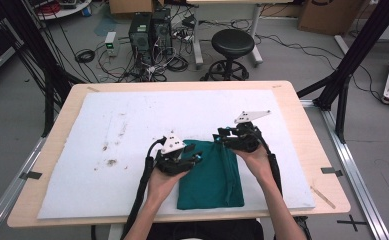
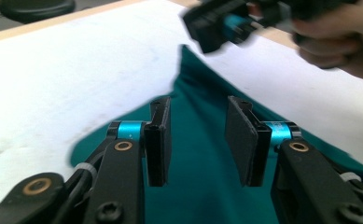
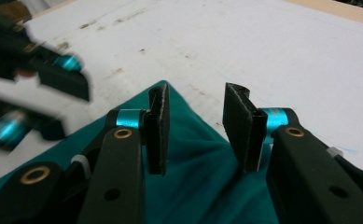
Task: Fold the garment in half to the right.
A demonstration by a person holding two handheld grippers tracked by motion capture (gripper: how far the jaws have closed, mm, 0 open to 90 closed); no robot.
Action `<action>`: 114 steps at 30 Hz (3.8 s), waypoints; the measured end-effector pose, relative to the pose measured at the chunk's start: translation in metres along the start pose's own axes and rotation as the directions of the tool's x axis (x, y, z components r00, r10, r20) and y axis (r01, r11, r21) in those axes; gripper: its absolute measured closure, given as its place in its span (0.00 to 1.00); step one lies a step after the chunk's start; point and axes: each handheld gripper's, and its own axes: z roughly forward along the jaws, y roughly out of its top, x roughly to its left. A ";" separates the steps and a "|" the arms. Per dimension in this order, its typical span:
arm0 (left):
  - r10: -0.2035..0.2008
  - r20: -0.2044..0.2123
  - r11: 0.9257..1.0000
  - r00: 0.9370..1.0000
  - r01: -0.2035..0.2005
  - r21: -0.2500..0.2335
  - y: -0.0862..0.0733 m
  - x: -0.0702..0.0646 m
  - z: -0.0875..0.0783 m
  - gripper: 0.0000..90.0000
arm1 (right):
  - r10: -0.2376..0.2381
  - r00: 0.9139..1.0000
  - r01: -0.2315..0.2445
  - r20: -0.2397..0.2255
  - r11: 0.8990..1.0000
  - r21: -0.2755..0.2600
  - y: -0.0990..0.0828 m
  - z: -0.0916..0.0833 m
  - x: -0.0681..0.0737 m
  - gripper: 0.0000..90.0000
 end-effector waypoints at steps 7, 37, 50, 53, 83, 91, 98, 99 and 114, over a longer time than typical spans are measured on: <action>-0.050 -0.068 0.998 0.996 0.051 0.024 0.001 0.032 0.003 0.68 | -0.026 0.996 0.020 0.087 0.997 0.076 -0.006 0.017 0.011 0.66; -0.060 -0.177 0.978 0.982 0.093 0.189 -0.010 0.057 0.056 0.65 | 0.167 0.939 -0.225 0.300 0.959 0.170 -0.047 0.020 -0.050 0.67; 0.028 0.055 0.996 0.998 -0.033 0.088 -0.011 0.016 0.002 0.61 | 0.070 0.968 -0.075 0.242 0.997 0.013 -0.041 -0.033 0.007 0.62; 0.060 0.092 0.992 0.994 -0.070 0.102 -0.021 0.003 -0.005 0.61 | 0.033 0.993 -0.040 0.113 0.997 0.062 -0.053 -0.034 0.031 0.61; 0.093 -0.084 0.995 0.992 -0.096 -0.021 -0.038 0.042 -0.087 0.30 | 0.104 0.973 -0.097 0.206 0.994 -0.045 -0.100 -0.076 0.029 0.24; 0.066 -0.224 0.995 0.972 -0.081 -0.059 -0.046 0.074 -0.139 0.30 | 0.136 0.957 -0.106 0.256 0.986 -0.129 -0.096 -0.093 0.019 0.24; -0.005 -0.328 0.995 0.945 -0.028 -0.097 -0.059 0.101 -0.181 0.30 | 0.198 0.928 -0.137 0.316 0.969 -0.208 -0.097 -0.102 0.007 0.24; -0.014 -0.340 0.995 0.940 -0.021 -0.102 -0.061 0.105 -0.186 0.30 | 0.201 0.926 -0.139 0.319 0.968 -0.207 -0.098 -0.102 0.005 0.24; -0.112 -0.418 0.991 0.902 0.070 -0.114 -0.086 0.133 -0.213 0.30 | 0.250 0.904 -0.167 0.346 0.953 -0.253 -0.107 -0.126 -0.002 0.24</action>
